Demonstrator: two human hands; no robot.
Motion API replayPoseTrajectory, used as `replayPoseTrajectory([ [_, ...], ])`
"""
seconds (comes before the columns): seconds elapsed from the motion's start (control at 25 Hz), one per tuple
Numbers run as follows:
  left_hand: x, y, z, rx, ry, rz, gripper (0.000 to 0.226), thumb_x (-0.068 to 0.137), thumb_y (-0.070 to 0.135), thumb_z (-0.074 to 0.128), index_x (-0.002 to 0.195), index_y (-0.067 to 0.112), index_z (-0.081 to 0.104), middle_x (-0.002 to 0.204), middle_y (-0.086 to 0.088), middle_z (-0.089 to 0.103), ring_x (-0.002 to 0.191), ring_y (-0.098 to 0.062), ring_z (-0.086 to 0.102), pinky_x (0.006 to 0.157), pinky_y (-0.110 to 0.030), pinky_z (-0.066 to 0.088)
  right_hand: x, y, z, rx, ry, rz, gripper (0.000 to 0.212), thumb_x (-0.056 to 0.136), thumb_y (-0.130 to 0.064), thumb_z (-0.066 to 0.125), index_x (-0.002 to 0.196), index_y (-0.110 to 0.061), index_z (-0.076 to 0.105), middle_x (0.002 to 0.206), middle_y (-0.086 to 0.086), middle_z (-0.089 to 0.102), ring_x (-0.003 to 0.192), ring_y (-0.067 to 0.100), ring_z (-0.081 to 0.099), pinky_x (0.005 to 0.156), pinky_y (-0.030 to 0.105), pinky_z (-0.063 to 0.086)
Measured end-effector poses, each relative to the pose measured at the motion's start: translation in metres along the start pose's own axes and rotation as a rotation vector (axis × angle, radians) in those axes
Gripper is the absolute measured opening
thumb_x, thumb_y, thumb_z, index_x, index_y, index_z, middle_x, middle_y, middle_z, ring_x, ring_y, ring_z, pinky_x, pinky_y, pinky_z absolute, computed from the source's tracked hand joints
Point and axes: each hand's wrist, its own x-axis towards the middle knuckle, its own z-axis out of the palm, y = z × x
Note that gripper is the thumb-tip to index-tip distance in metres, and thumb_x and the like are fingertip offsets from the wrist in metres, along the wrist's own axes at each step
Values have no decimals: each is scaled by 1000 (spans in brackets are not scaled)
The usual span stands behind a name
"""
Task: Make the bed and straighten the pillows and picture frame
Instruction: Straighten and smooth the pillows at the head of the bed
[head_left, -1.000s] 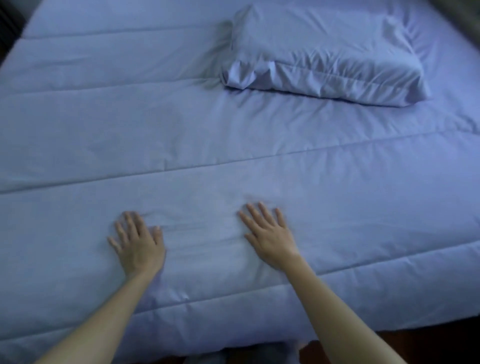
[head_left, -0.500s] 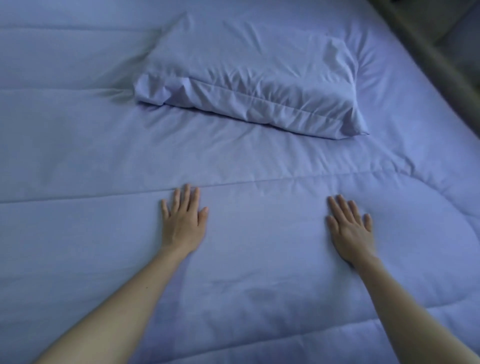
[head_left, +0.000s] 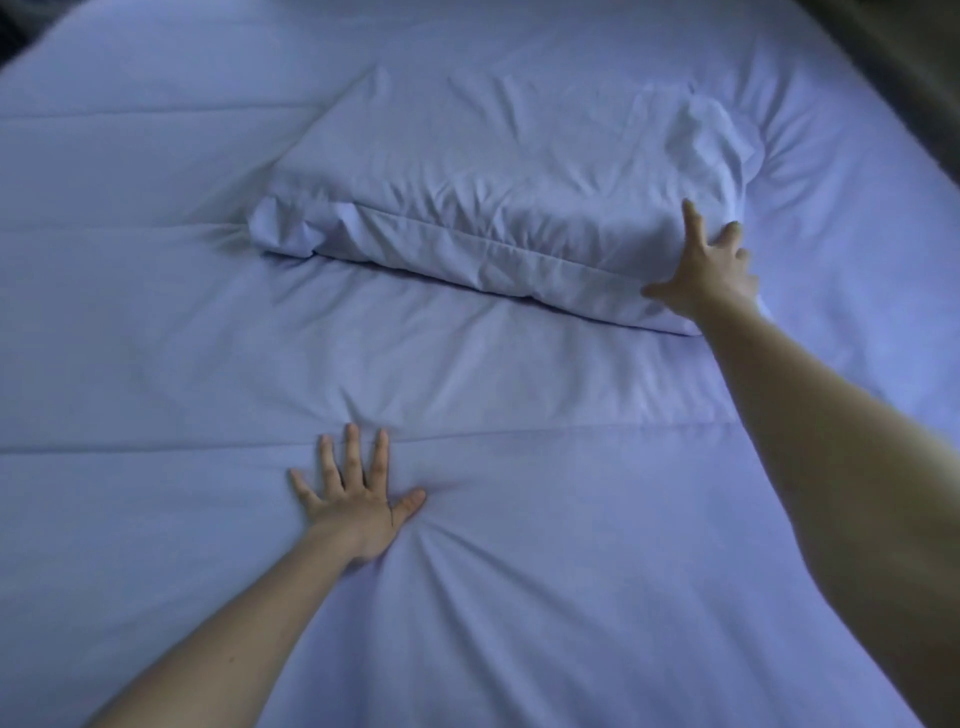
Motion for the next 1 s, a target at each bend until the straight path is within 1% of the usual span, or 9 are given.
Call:
replayPoseTrajectory([
  [0.16, 4, 2, 6, 20, 15, -14, 82, 79, 79, 3, 117, 32, -51, 126, 1, -59, 137, -35, -37, 105, -69, -13, 26, 5, 14, -30, 149, -24, 66, 78, -15, 72, 134, -8, 36, 136, 25, 34, 113, 49, 45, 92, 49, 40],
  [0.28, 6, 4, 9, 31, 22, -26, 81, 79, 78, 3, 118, 31, -52, 128, 0, -58, 137, -36, -37, 105, -69, -13, 38, 12, 13, -190, 179, -173, 31, 92, -4, 51, 121, 3, 49, 125, 29, 47, 108, 52, 51, 85, 50, 44],
  [0.36, 8, 4, 11, 38, 39, -21, 81, 78, 78, 1, 117, 32, -52, 128, 0, -58, 138, -36, -36, 105, -69, -13, 39, 10, 6, -302, 122, -253, 29, 93, -5, 46, 120, 2, 55, 123, 29, 53, 109, 50, 54, 86, 50, 46],
  [0.48, 8, 3, 8, 33, 32, 1, 81, 76, 80, 0, 120, 33, -50, 130, 1, -57, 139, -35, -34, 105, -68, -13, 18, -6, -10, -459, 25, -307, 34, 91, -22, 53, 122, -12, 61, 125, 22, 57, 113, 42, 57, 88, 45, 47],
  [0.6, -2, -4, -7, -28, 2, 63, 86, 80, 80, 11, 139, 35, -33, 146, 5, -42, 143, -30, -27, 108, -64, -11, -40, -29, -15, -564, -29, -384, 38, 86, -35, 56, 120, -18, 62, 123, 13, 63, 112, 32, 61, 89, 38, 47],
  [0.68, -20, -10, -23, -201, 28, 126, 78, 89, 69, 26, 151, 32, -3, 160, 2, -18, 148, -26, -11, 114, -56, -4, -100, -45, -8, -491, -121, -381, 37, 84, -33, 55, 117, -19, 63, 121, 11, 64, 110, 31, 62, 86, 35, 48],
  [0.8, -68, -10, -44, -897, 100, 213, 48, 100, 38, 38, 139, 11, 44, 150, -9, 39, 139, -23, 36, 113, -29, 23, -198, -74, 5, -317, -258, -300, 32, 83, -25, 53, 112, -17, 65, 118, 11, 65, 108, 32, 63, 82, 32, 48],
  [0.88, -110, -13, -54, -1301, 28, 139, 41, 101, 34, 37, 133, 11, 48, 138, -10, 53, 126, -23, 51, 108, -32, 35, -262, -91, 9, -225, -309, -263, 31, 82, -21, 53, 110, -14, 64, 117, 13, 65, 108, 33, 63, 83, 33, 49],
  [1.0, -163, -23, -52, -1495, -212, 70, 39, 97, 50, 34, 125, 24, 44, 121, -2, 55, 101, -18, 57, 81, -32, 46, -348, -102, 14, -152, -322, -235, 29, 82, -17, 51, 108, -12, 63, 115, 14, 65, 107, 34, 62, 83, 34, 49],
])
